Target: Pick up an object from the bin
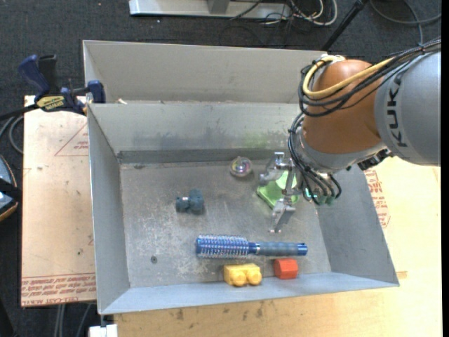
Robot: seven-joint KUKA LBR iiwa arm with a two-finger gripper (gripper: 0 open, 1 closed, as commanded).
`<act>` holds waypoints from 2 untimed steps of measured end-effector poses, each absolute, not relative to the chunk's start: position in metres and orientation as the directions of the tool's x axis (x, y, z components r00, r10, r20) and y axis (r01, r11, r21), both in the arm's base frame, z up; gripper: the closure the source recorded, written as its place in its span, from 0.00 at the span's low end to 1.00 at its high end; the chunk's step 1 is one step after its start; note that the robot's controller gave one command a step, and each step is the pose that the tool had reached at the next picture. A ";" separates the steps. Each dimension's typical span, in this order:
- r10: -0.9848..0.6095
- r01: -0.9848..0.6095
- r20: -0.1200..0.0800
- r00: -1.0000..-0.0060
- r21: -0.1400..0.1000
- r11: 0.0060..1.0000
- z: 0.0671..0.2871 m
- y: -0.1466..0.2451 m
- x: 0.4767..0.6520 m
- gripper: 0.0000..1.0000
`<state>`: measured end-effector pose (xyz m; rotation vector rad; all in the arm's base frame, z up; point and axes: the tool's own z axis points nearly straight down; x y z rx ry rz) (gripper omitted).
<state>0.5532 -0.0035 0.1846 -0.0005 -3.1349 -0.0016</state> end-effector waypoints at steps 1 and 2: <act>-0.124 -0.124 -0.009 -0.992 0.001 0.992 0.077 -0.014 0.499 0.00; -0.124 -0.124 -0.010 -0.992 0.000 0.992 0.079 -0.015 0.500 1.00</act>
Offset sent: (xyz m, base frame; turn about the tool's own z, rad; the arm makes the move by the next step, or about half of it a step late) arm -0.0566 -0.0118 -0.1091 -0.1273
